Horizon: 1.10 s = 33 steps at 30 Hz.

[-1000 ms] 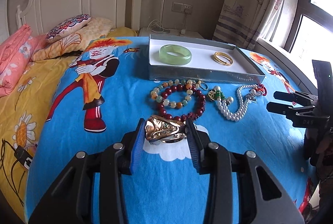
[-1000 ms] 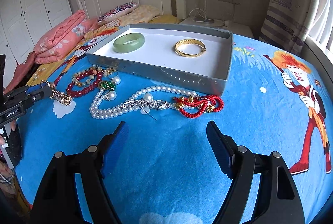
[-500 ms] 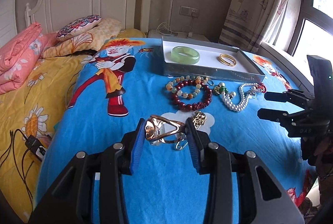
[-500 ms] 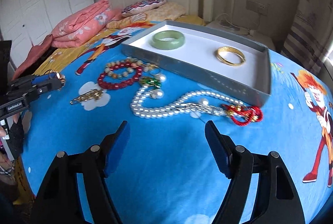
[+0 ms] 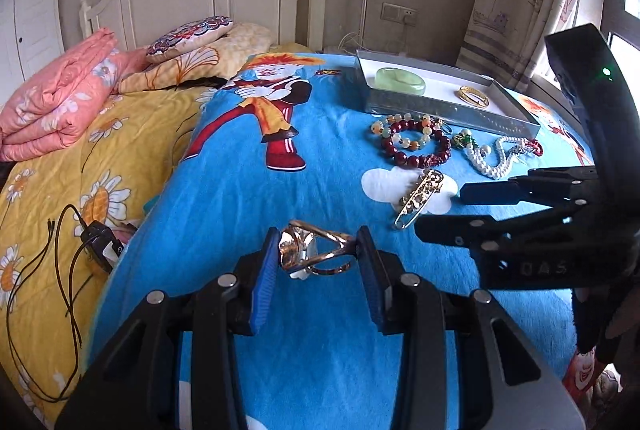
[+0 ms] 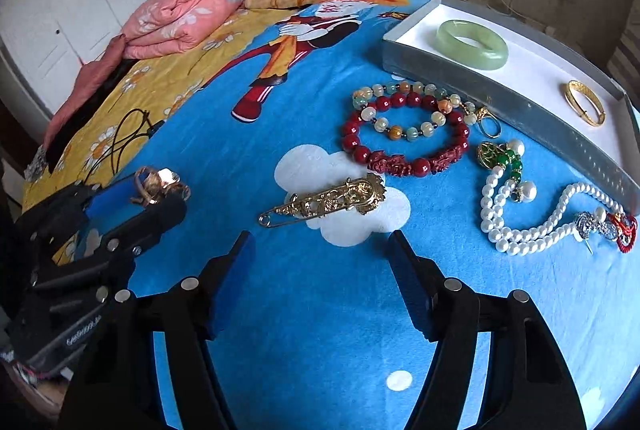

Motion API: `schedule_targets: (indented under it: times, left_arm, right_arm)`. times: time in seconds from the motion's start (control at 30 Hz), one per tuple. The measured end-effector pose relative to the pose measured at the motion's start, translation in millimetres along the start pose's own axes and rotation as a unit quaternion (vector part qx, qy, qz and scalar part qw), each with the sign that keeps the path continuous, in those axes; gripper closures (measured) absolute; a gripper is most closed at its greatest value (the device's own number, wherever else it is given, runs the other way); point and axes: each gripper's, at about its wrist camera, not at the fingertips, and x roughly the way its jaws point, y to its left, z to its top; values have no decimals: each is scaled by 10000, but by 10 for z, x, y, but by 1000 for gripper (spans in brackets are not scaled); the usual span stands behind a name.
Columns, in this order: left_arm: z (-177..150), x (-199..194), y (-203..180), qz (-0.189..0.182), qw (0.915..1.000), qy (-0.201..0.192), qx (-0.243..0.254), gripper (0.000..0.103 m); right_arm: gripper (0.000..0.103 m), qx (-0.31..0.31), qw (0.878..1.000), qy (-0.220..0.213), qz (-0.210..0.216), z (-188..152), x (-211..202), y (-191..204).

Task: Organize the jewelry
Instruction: 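Grasp the gold pin brooch with the right gripper, then carry the gold ring with the left gripper while the right carries the brooch to the tray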

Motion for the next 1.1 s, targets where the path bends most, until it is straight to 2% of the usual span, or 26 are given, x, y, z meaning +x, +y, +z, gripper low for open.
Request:
schedule_targets:
  times: [0.2, 0.37, 0.47, 0.6, 0.63, 0.8, 1.1]
  left_arm:
    - [-113, -81, 96, -73, 9996, -121, -248, 65]
    - [-143, -84, 129, -258, 9990, -164, -318, 65]
    - [-149, -81, 149, -376, 9985, -174, -366, 65]
    - [-161, -81, 139, -442, 9983, -169, -352, 65]
    - [-161, -80, 135, -445, 9983, -169, -345, 65]
    - [-162, -79, 132, -427, 9983, -147, -356, 65]
    - [-138, -88, 85, -334, 9990, -153, -267, 65]
  right_arm:
    - [38, 765, 9963, -187, -350, 157, 129, 48]
    - [37, 161, 9929, -375, -1119, 165, 261, 275]
    - [48, -35, 9940, -451, -999, 98, 208, 222]
    - [78, -411, 9940, -455, -902, -62, 67, 127]
    - [82, -472, 9935, -451, -934, -107, 28, 97]
    - [84, -574, 9929, -511, -908, -308, -112, -17]
    - [84, -357, 9954, -738, -495, -516, -376, -206]
